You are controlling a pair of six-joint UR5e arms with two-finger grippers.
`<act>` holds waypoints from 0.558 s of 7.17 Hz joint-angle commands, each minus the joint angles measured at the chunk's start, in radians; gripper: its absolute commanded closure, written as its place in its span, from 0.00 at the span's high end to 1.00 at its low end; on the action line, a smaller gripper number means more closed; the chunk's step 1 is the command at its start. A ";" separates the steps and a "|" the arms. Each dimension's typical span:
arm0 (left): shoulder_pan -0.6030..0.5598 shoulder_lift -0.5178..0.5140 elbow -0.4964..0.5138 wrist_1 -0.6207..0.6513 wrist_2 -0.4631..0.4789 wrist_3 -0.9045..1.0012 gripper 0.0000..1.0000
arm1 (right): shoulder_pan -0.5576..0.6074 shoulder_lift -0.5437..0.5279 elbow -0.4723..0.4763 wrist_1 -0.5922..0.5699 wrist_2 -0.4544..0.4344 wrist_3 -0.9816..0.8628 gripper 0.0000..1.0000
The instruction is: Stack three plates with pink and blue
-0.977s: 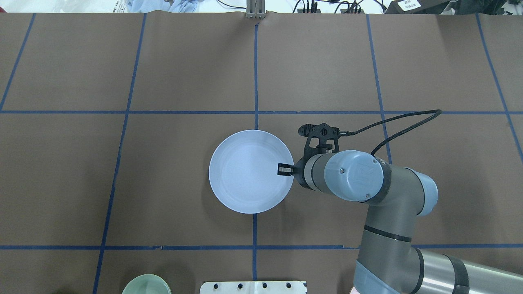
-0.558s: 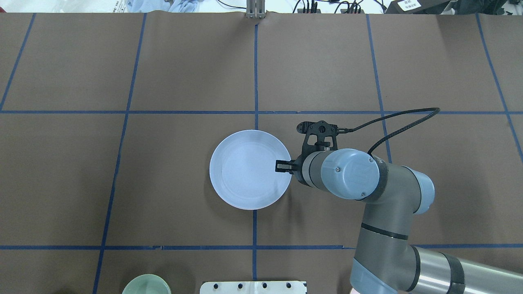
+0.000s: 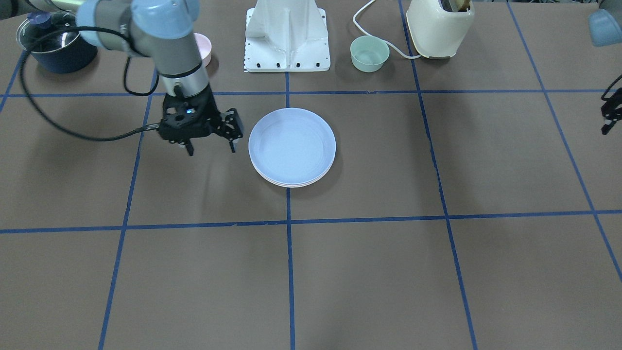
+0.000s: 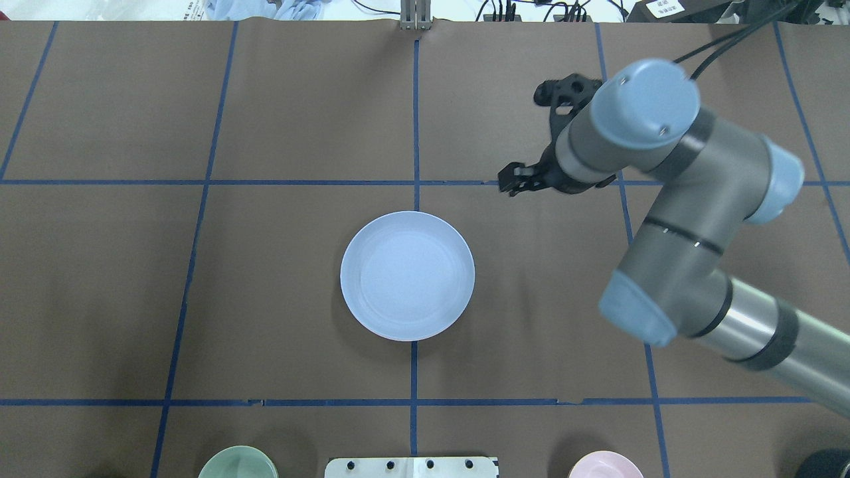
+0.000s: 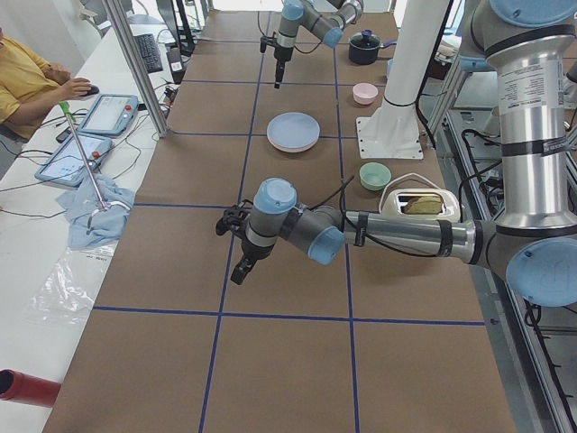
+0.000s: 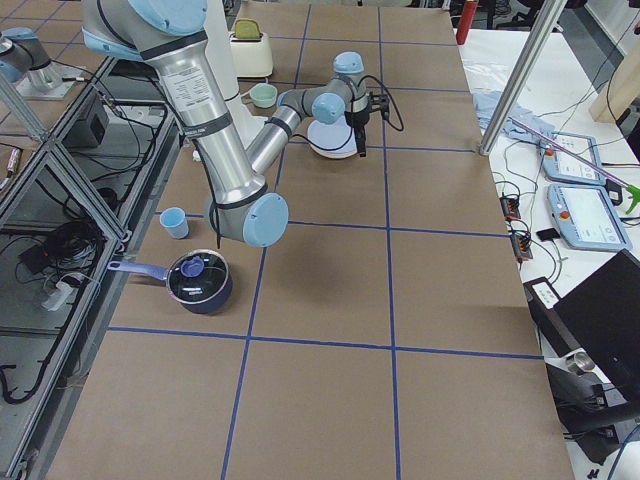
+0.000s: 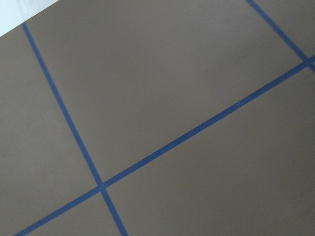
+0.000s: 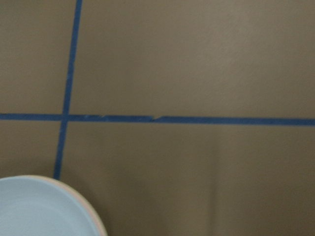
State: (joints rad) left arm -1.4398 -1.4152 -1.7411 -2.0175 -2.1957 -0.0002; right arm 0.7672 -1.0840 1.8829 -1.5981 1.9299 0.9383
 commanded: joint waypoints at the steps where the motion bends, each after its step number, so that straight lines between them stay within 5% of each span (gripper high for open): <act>1: -0.111 -0.014 0.043 0.267 -0.032 0.247 1.00 | 0.292 -0.110 -0.017 -0.080 0.197 -0.497 1.00; 2: -0.122 -0.025 0.037 0.440 -0.045 0.256 1.00 | 0.390 -0.141 -0.042 -0.133 0.254 -0.697 1.00; 4: -0.142 -0.022 0.035 0.488 -0.178 0.249 1.00 | 0.533 -0.312 -0.045 -0.157 0.311 -0.920 1.00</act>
State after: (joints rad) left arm -1.5707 -1.4366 -1.7066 -1.5737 -2.2829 0.2455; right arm 1.2065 -1.2874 1.8422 -1.7414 2.2039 0.1658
